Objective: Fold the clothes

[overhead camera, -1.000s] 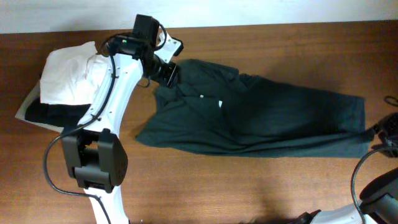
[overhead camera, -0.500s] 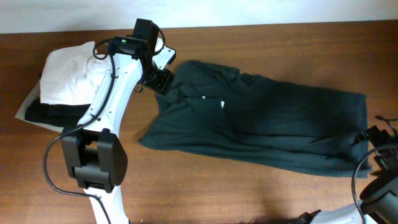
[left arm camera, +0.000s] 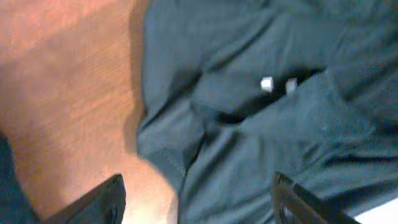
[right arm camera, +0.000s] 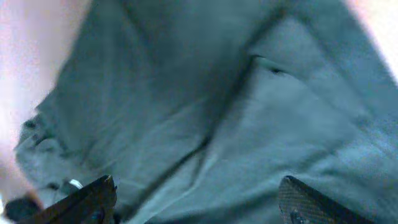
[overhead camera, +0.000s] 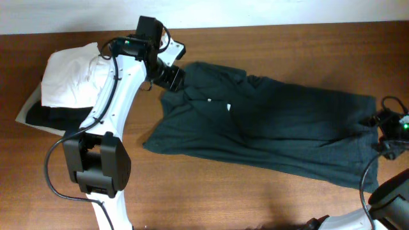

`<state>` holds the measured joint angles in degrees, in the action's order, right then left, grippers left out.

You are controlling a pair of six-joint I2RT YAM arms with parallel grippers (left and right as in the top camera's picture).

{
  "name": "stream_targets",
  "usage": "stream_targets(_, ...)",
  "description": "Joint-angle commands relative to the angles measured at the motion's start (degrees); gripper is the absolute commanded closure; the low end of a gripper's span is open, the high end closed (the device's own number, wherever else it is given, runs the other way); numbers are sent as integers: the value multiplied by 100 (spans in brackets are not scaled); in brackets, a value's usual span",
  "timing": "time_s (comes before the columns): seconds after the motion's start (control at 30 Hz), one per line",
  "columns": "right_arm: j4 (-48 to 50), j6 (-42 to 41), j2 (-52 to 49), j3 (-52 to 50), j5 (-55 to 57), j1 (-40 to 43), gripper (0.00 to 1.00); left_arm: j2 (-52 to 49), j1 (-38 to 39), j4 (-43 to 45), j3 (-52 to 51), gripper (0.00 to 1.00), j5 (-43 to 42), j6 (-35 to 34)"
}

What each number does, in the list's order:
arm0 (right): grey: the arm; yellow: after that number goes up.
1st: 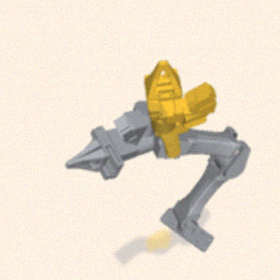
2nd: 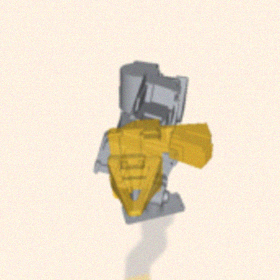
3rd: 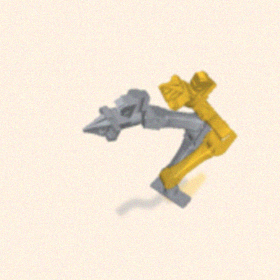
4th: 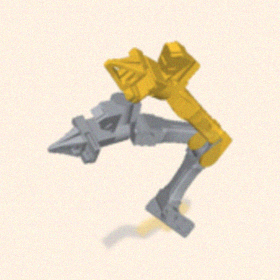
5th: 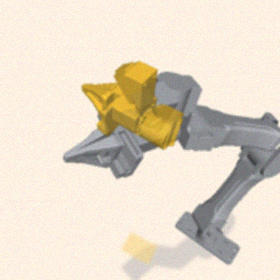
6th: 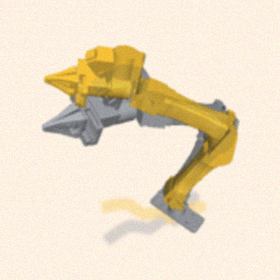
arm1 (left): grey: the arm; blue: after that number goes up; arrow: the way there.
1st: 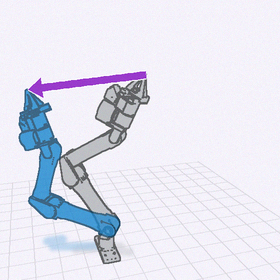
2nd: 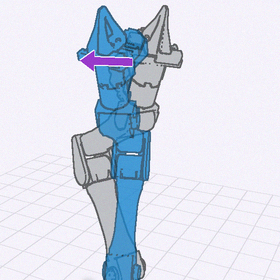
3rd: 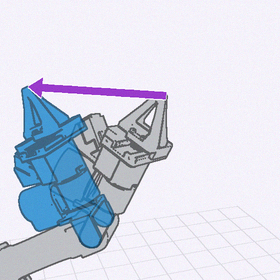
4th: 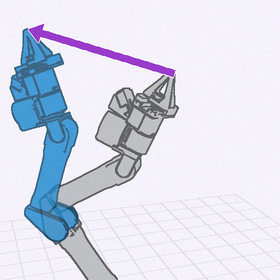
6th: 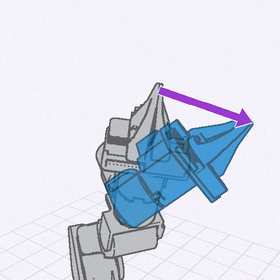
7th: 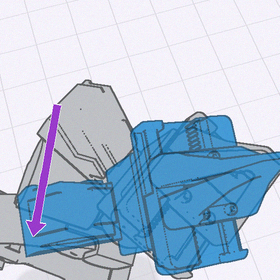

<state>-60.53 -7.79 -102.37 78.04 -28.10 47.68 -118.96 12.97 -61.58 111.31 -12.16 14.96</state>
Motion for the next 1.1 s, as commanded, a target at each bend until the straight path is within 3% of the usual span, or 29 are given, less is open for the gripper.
stream_targets(0.0, 72, 417, 44, 391, -752, -352, 12, -61, 52, 828, 28, 26, -365, -33)
stream_targets(0.07, -28, 420, 44, 474, -750, -501, 12, -337, 173, 1281, 28, 26, -463, -33)
stream_targets(0.13, -175, 444, 44, 474, -723, -527, 11, -632, 223, 1137, 28, 26, -177, -42)
stream_targets(0.23, -448, 431, 44, 474, -348, -479, 12, -664, 221, -61, 28, 34, 544, -59)
stream_targets(0.27, -629, 81, 44, 474, 315, -444, 12, -664, 221, -682, 28, 34, 601, -61)
stream_targets(0.3, -831, -479, 44, 470, 1016, -374, 4, -671, 205, -1386, 7, 34, 601, -138)
stream_targets(0.4, -1005, -776, 42, 433, 1281, -114, 0, -671, 46, -2039, -192, 33, 608, -190)
stream_targets(0.67, -1034, -929, 42, -70, 1652, 420, 1, -671, -313, -378, -1838, 33, 192, -251)
stream_targets(0.73, -896, -1228, 42, -323, 2020, 420, 1, -671, -330, -173, -2138, 46, 243, -251)
stream_targets(0.83, -415, -1268, 42, -997, 2074, 422, 1, -671, -339, 46, -2568, 99, 673, -321)
stream_targets(0.9, -199, -1373, 42, -1283, 2131, 446, 6, -671, -442, -120, -2603, 100, 1296, -595)
stream_targets(0.97, -162, -1414, 42, -1394, 2186, 529, 15, -671, -710, -282, -2601, 99, 1408, -772)
stream_targets(1.07, -201, -1534, 42, -1572, 2496, 636, 35, -671, -1235, -522, -2601, 100, 1410, -848)
